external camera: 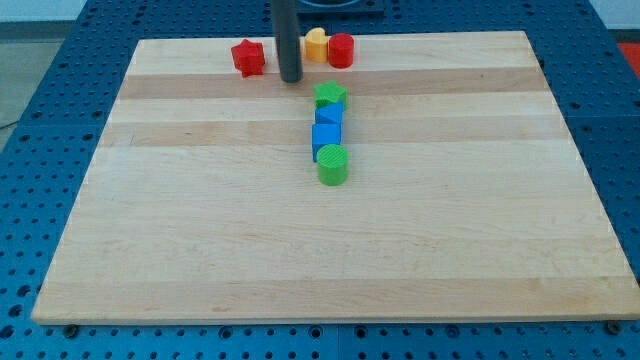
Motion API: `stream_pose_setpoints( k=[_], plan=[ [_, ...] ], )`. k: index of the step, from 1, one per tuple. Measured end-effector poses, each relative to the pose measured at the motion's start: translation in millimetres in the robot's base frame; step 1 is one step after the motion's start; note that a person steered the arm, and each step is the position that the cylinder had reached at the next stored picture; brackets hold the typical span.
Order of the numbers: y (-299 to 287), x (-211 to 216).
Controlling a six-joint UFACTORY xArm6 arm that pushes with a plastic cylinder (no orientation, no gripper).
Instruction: Slide the red star a bit up
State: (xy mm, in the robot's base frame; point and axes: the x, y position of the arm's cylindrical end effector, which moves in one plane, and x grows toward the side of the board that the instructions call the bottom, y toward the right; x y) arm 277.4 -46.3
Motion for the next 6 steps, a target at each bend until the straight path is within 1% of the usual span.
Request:
stream_pose_setpoints(
  k=[1, 3, 4, 5, 6],
  plan=[
    [0.2, -9.1],
    [-36.5, -18.7],
    [-23.6, -12.7],
    [-11.2, 8.2],
    [-65.9, 12.3]
  ],
)
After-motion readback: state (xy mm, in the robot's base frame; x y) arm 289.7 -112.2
